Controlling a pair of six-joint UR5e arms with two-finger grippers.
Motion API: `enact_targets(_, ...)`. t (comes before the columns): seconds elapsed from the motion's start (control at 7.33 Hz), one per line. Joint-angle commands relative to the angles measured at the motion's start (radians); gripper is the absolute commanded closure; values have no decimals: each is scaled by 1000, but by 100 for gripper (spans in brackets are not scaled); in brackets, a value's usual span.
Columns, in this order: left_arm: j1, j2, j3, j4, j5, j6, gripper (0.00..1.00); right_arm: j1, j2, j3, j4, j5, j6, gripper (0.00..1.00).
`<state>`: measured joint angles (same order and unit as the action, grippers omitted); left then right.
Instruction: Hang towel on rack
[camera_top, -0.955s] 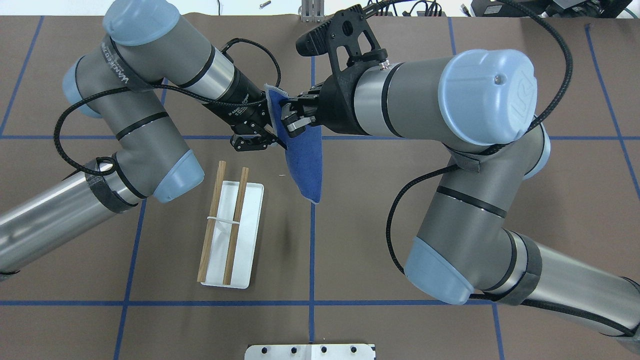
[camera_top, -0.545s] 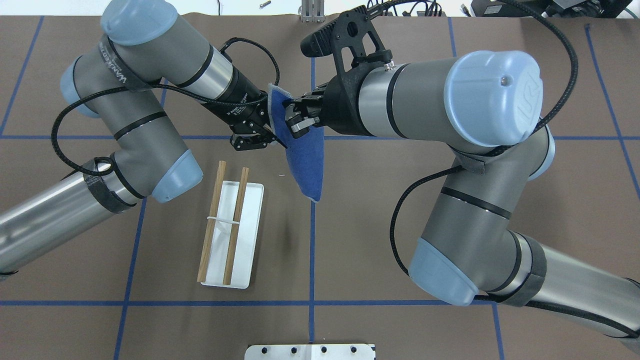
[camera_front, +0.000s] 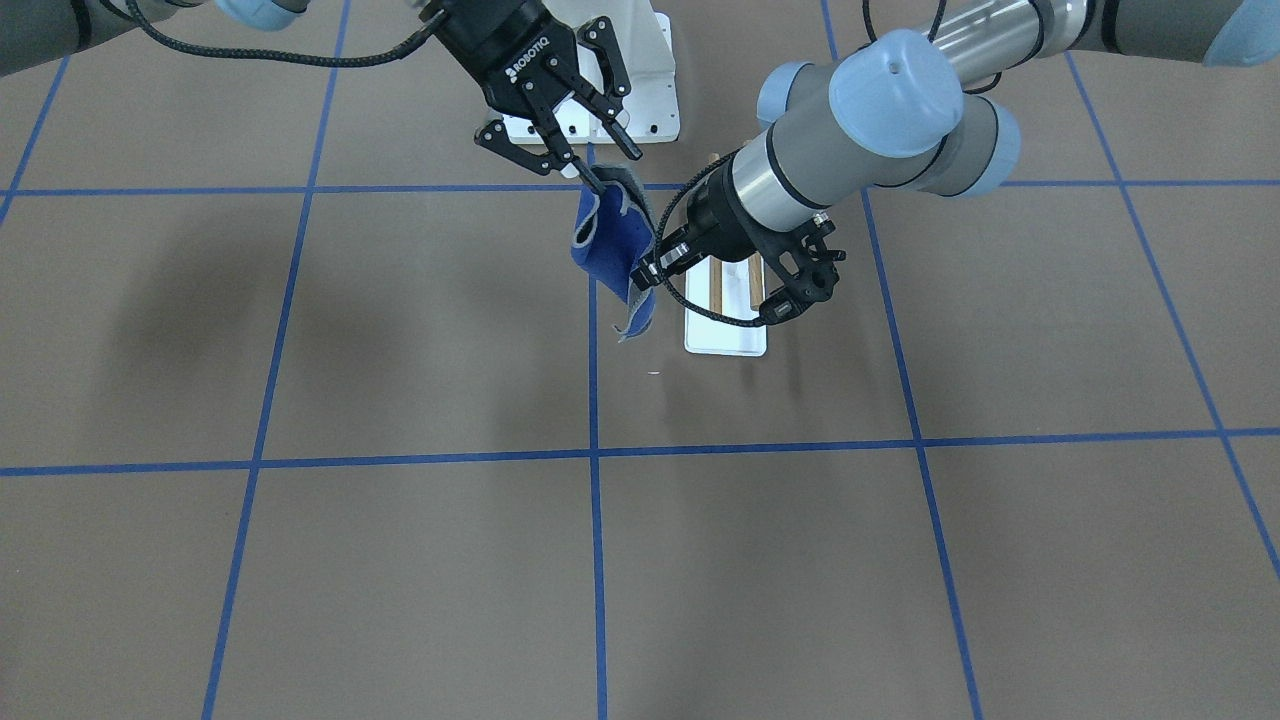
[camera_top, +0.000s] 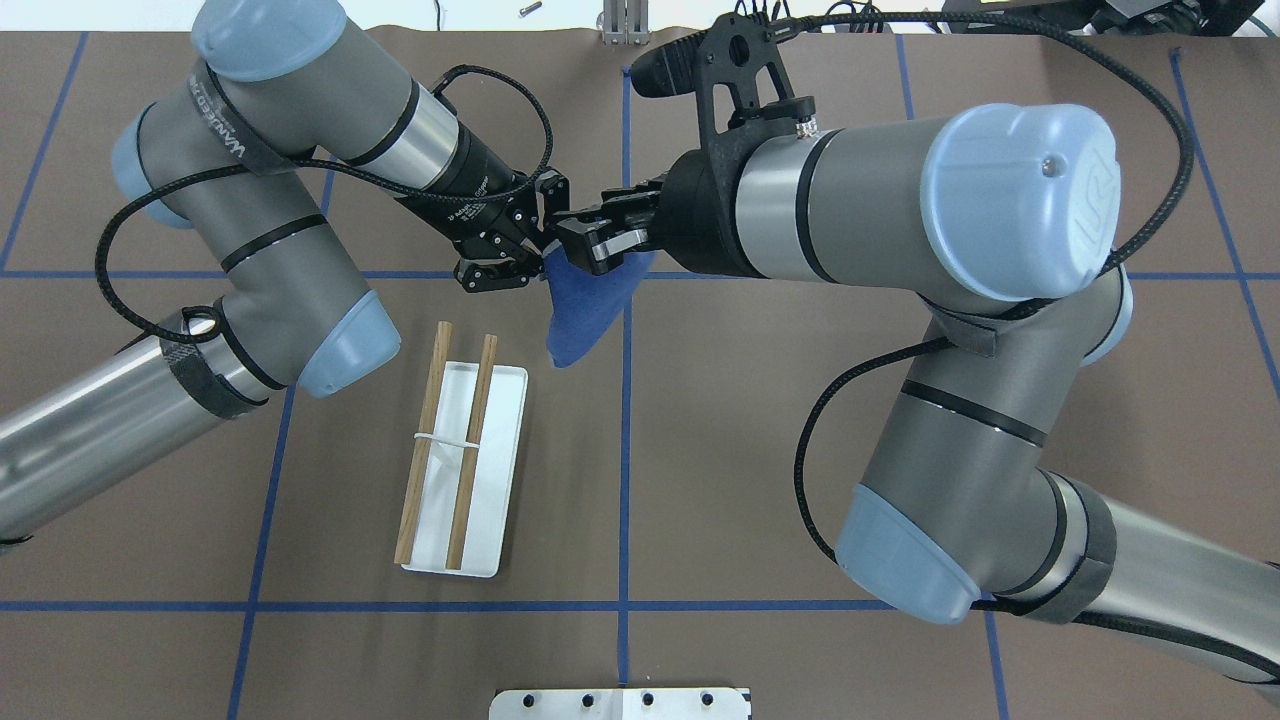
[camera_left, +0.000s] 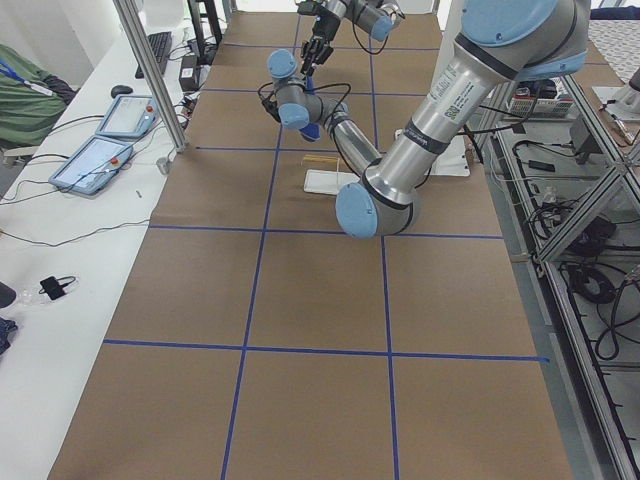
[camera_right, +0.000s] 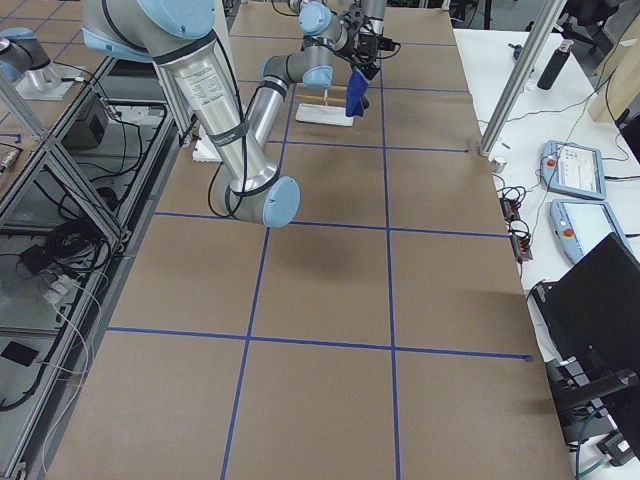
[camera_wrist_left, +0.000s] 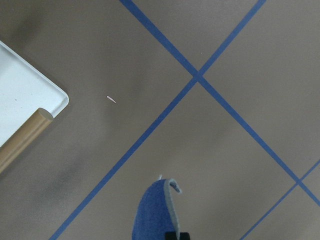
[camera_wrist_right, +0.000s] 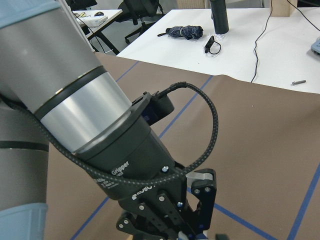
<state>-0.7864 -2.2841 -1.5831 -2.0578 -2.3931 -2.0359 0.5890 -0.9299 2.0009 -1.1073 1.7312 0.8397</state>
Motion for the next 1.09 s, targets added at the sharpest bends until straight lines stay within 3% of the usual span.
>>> enact_targets(0.0, -13, 0, 0, 1, 0, -4, 100, 0, -39, 57, 0, 30, 108, 0)
enact_targets(0.41, -59, 2, -17, 5, -1, -47, 100, 58, -117, 98, -5, 62, 121, 0)
enact_targets(0.55, -74, 27, -55, 10, -11, -47, 100, 108, -127, 98, -113, 109, 121, 1)
enact_targets(0.68, -74, 75, -114, 13, -12, -47, 100, 177, -121, 98, -273, 229, 116, 0)
enact_targets(0.95, -76, 123, -260, 153, -21, -44, 100, 242, -130, 85, -555, 300, 96, 0)
